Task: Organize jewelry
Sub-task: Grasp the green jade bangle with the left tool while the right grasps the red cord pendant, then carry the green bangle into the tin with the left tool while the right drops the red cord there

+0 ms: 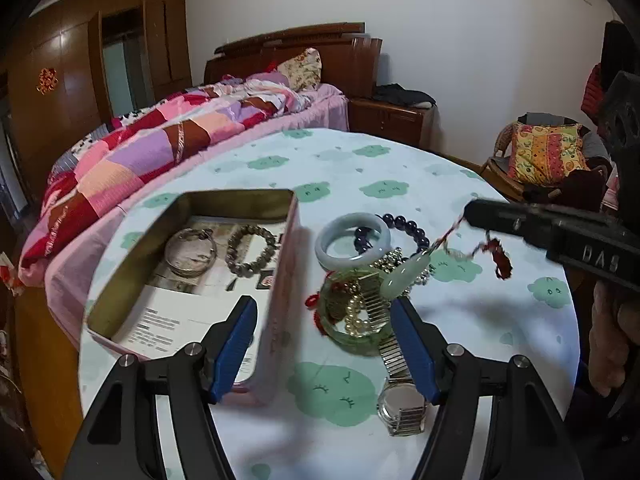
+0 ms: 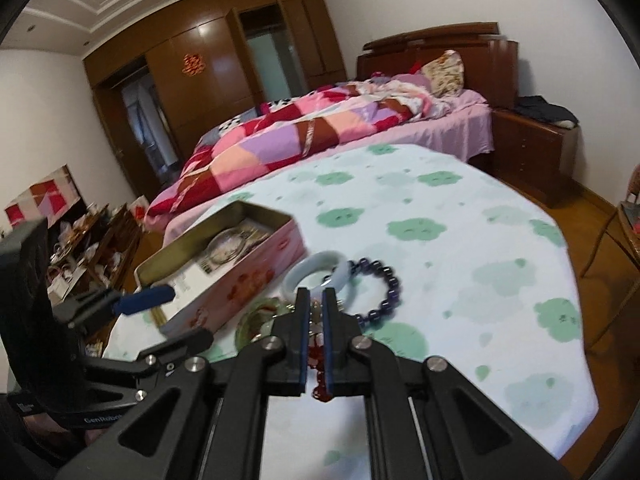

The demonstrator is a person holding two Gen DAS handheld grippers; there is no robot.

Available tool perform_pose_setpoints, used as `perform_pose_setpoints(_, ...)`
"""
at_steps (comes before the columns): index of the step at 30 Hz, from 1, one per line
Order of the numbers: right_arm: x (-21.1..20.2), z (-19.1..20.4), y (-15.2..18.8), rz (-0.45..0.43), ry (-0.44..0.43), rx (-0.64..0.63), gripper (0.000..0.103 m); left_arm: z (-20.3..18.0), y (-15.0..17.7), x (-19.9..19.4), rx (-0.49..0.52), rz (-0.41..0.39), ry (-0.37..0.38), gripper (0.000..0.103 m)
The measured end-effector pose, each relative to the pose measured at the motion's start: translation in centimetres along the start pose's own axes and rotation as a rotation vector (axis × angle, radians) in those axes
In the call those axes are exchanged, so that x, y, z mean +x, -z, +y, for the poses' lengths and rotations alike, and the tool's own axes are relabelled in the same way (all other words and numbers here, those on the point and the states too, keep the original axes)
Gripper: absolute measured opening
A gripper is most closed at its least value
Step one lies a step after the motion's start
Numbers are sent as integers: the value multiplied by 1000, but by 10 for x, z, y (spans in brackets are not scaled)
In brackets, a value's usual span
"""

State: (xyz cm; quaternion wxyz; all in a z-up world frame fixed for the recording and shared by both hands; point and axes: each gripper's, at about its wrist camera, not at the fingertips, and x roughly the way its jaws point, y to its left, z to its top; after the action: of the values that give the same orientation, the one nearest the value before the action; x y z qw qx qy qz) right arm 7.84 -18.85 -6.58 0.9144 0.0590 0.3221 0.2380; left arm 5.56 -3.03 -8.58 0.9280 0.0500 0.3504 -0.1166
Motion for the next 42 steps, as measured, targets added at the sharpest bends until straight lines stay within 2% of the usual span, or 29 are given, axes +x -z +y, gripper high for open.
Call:
perform_pose_setpoints(5,-7,-13,-2,-23,45,32,8,-9,-2,4,14,7,29,69)
perform_pose_setpoints(9,1,-27,2,-5,80,66,8,-17,-5,15,33,27,55,69)
perform_pose_setpoints(14,10,-39,13,24,94,91,8,-26,-5,30,47,71,85,59)
perform_pose_setpoints(17,15,-37,19,43,90,84,8,-29,-3,39,56,97,94,47)
perform_pose_setpoints(20,19,-35,25,60,88,73,8,-30,0,46,51,130,112,31)
perform_pose_setpoints(22,22,-36,28,71,88,70,8,-30,2,48,51,142,129,16)
perform_pose_setpoints(25,26,-37,34,92,90,70,8,-33,4,47,62,140,140,10)
perform_pose_setpoints(30,26,-38,35,99,92,60,8,-32,4,38,65,108,156,7)
perform_pose_setpoints(42,24,-36,35,93,86,60,8,-28,-11,-1,72,-33,146,6)
